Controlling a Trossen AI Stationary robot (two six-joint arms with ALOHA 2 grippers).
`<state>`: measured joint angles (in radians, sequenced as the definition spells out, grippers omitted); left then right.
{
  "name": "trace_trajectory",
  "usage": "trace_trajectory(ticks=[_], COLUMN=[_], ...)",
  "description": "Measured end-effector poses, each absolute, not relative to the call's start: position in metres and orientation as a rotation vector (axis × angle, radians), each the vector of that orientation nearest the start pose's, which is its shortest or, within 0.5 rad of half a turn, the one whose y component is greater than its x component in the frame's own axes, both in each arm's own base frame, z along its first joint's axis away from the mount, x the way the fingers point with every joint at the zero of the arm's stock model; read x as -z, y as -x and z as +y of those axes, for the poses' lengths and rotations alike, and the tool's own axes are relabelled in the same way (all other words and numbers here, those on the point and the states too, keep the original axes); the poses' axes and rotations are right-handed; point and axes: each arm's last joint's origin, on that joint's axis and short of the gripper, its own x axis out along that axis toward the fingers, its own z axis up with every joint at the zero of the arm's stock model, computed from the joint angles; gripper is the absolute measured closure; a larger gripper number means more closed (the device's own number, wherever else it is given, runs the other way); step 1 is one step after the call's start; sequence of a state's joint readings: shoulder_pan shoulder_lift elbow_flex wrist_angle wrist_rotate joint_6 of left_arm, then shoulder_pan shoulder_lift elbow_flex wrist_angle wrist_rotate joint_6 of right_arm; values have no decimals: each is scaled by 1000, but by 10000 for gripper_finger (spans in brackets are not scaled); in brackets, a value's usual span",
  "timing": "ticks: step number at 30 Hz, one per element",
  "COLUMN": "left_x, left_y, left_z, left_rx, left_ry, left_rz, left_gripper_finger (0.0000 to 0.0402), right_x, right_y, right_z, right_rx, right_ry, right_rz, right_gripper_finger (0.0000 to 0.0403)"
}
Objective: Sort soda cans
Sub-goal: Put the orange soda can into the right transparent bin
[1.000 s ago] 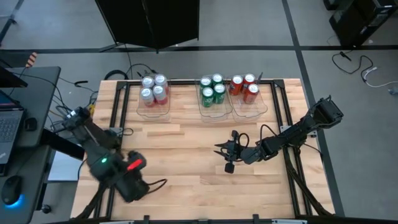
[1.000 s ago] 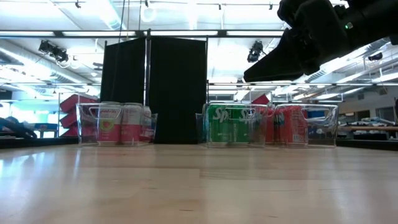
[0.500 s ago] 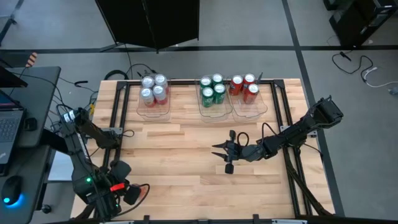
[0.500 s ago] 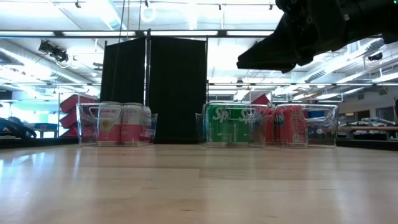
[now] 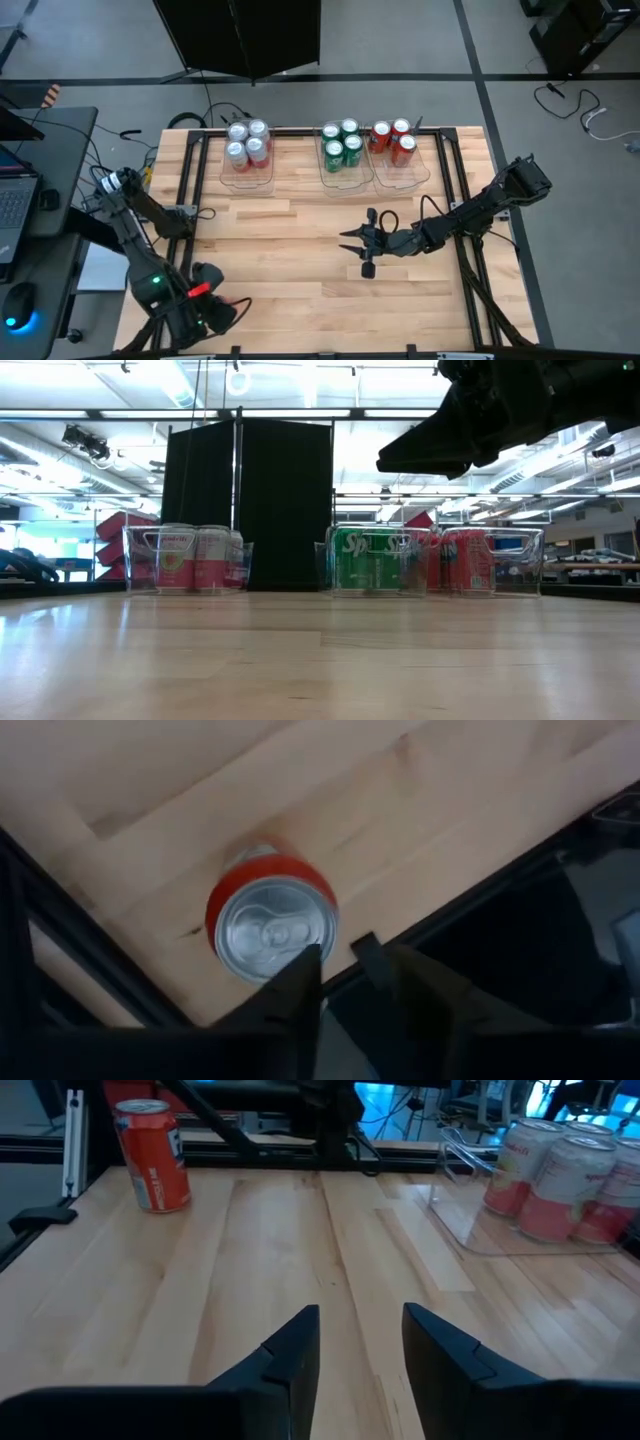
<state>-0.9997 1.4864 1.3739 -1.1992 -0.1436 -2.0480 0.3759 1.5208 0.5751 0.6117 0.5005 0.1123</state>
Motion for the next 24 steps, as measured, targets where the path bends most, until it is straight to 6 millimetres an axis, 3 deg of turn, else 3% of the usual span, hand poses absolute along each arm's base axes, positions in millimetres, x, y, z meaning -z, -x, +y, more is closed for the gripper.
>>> trace_trajectory(ticks=[6,11,16,24], left_x=[-303,-300,-300,-289], left_y=[-160,-160,-158,-157], left_z=[-222,-221,-222,-231], left_rx=[-646,-679,-679,-701], left_ry=[1030,1019,1009,966], left_rz=[1270,1315,1330,1362], left_gripper_finger=[189,131,106,103], right_x=[-173,-173,-172,-172], right_y=[-272,-272,-272,-272], right_z=[93,93,93,93], right_rx=[135,133,114,110], right_ry=[30,30,29,22], right_rz=[296,298,304,306], right_gripper_finger=[270,270,270,270])
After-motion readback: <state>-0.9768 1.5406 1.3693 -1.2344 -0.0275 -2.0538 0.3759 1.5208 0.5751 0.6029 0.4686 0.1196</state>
